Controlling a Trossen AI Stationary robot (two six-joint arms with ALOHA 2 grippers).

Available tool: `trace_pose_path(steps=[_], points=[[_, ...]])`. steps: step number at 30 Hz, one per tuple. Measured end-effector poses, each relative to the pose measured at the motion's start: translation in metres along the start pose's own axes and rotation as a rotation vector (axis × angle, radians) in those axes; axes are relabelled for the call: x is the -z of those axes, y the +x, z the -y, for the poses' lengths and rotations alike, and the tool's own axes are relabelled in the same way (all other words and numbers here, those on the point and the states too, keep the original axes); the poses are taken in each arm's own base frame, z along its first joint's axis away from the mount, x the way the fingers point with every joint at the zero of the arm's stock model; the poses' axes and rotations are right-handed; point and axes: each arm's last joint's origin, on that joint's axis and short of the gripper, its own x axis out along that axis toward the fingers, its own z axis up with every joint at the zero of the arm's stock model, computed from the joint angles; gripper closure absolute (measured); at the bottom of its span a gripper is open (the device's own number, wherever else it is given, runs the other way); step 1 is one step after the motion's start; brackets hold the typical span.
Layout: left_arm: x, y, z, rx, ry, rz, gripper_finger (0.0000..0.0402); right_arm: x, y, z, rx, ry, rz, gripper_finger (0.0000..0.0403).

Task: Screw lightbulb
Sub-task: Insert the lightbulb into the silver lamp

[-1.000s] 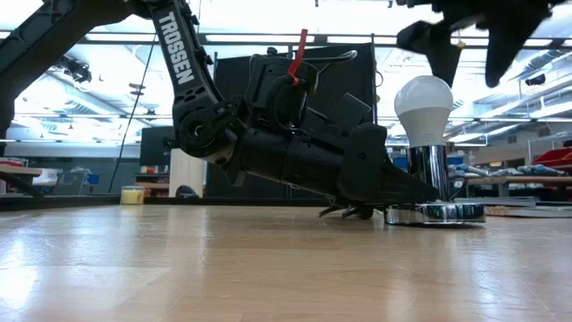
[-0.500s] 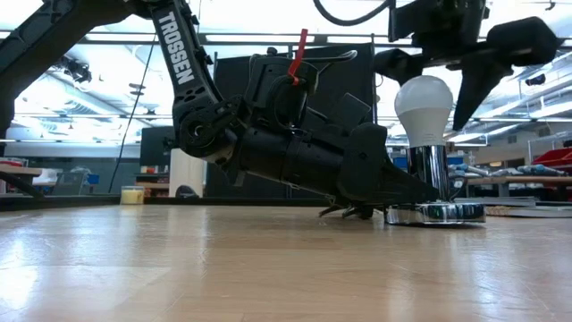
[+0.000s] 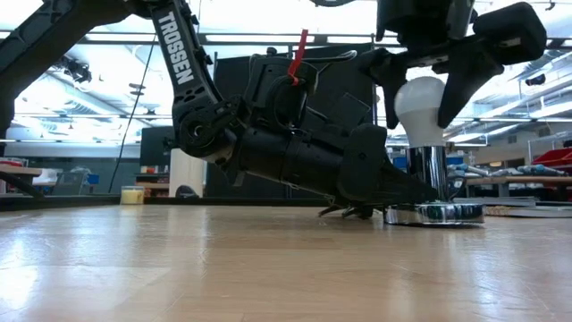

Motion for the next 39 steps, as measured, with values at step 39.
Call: trace_pose_path(steps=[39], points=[[-0.001,0.000,0.000,-0.019,-0.014,0.017,0.0208,-0.008,0.013,0.000,0.055,1.309,-0.046,0.0141]])
